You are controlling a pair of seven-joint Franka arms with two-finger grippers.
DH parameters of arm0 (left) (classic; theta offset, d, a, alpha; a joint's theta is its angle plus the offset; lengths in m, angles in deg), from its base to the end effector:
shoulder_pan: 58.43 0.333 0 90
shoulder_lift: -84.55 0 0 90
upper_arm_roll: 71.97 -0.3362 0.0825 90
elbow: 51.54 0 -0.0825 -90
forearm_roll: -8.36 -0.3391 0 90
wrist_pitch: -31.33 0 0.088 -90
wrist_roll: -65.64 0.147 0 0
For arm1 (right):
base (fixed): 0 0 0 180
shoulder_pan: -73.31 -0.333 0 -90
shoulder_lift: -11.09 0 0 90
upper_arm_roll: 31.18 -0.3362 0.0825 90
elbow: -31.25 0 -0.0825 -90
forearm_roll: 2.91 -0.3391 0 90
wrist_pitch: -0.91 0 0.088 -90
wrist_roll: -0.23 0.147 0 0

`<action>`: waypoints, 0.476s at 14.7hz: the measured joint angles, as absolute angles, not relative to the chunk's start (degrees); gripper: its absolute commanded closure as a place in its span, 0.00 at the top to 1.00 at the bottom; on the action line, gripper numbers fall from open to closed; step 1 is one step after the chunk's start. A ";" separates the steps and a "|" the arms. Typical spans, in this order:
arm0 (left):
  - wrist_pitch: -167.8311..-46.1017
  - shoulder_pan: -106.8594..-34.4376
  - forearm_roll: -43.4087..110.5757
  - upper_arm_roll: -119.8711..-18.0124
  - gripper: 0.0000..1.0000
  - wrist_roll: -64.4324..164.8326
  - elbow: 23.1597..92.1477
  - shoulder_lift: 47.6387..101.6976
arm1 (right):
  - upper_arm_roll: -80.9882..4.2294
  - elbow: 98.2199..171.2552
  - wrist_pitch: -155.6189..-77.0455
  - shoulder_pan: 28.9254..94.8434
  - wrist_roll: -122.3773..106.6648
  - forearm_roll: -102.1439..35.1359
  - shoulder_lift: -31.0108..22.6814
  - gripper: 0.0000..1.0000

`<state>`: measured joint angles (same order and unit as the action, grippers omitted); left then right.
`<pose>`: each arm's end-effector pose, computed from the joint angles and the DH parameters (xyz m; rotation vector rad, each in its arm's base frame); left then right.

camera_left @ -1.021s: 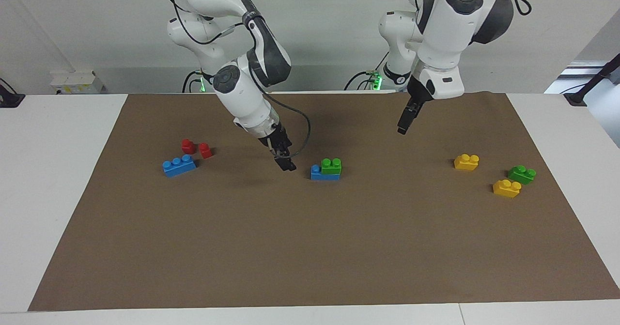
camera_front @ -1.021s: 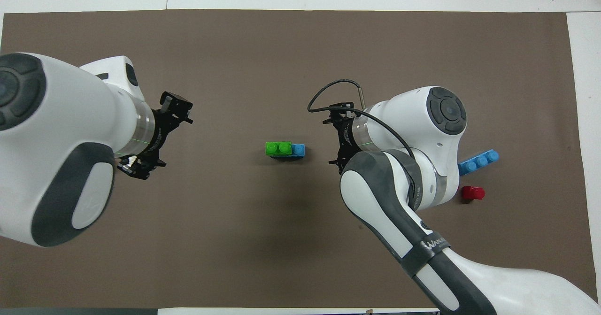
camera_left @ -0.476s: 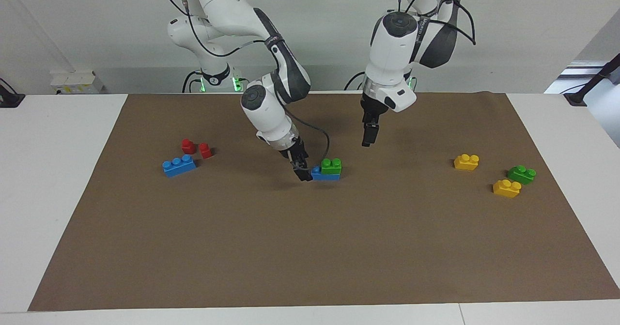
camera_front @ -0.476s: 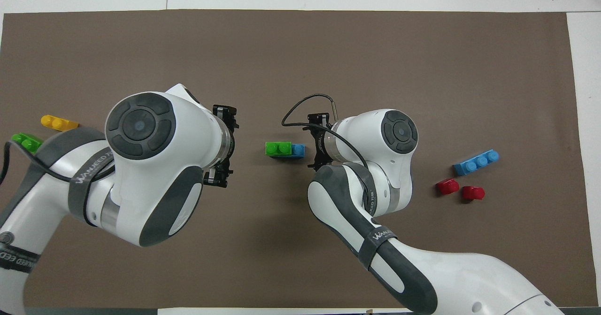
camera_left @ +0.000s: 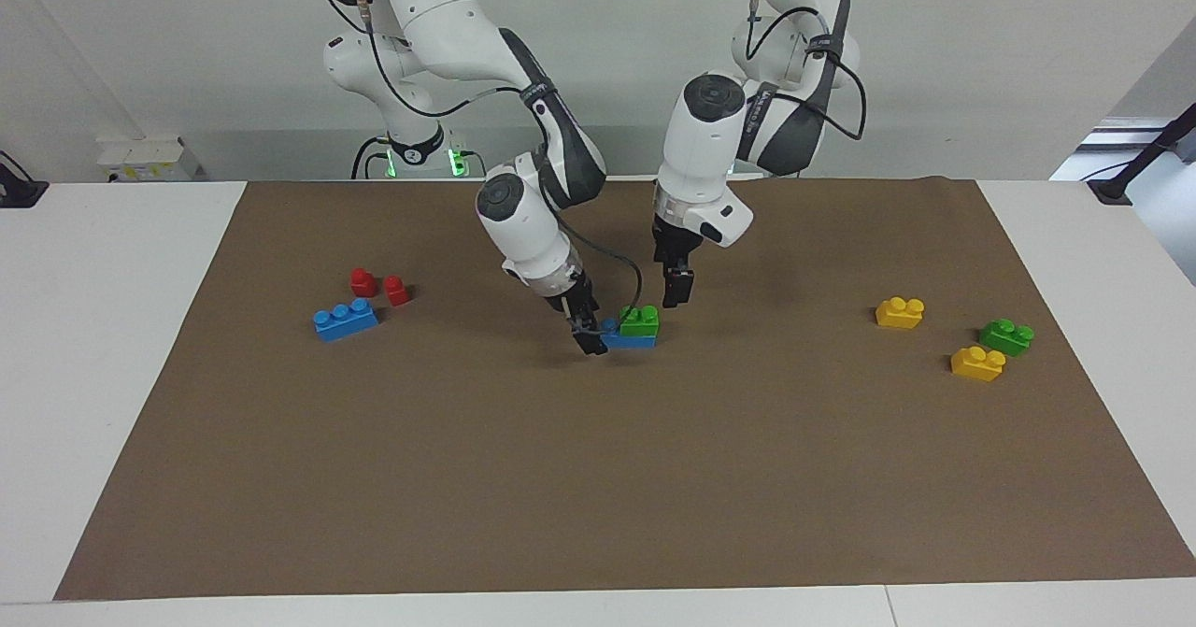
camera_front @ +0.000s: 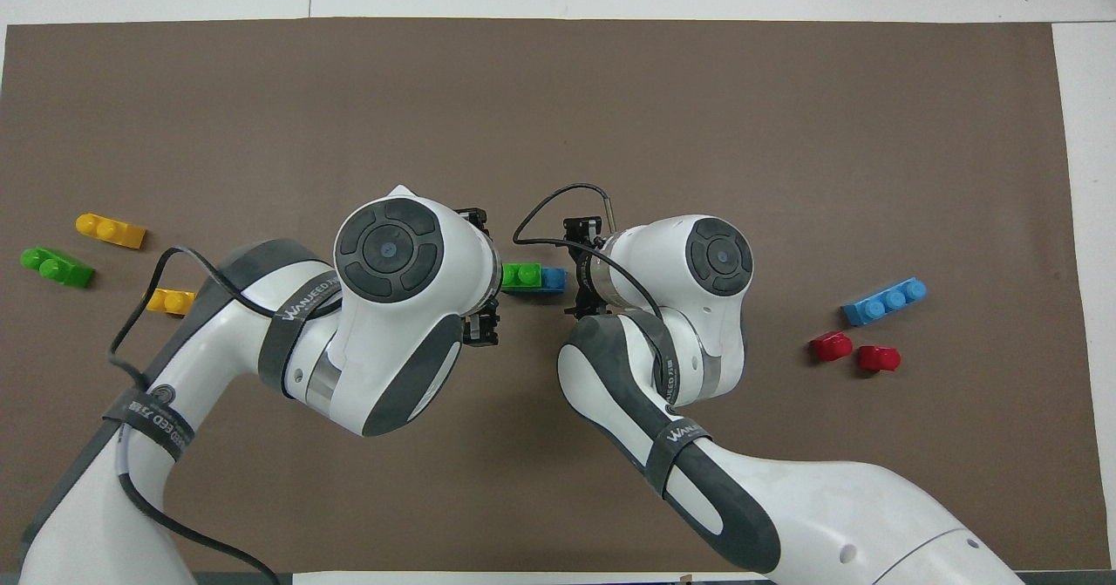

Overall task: Remove green block with left arm and hold with right
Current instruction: 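Close the left gripper on the green block while the right gripper grips the blue block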

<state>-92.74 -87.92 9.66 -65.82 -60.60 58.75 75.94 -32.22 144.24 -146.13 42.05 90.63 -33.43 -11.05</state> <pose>0.4631 -0.3314 0.4234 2.1276 2.1798 -0.0313 0.5209 0.3323 0.3062 -2.0998 1.8358 0.2850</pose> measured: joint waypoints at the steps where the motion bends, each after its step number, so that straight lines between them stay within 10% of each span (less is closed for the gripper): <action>1: -93.66 -88.14 9.66 -65.83 1.00 -62.04 59.21 75.63 | -32.22 144.24 -146.68 41.87 90.63 -33.43 -11.39 0.96; 7: -97.40 -88.73 9.45 -65.88 1.00 -66.35 61.71 74.69 | -32.22 144.25 -148.57 40.56 90.63 -33.53 -11.80 0.32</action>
<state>-97.40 -88.73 9.45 -65.88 -66.35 61.71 74.69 -32.22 144.25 -148.57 40.56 90.63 -33.53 -11.80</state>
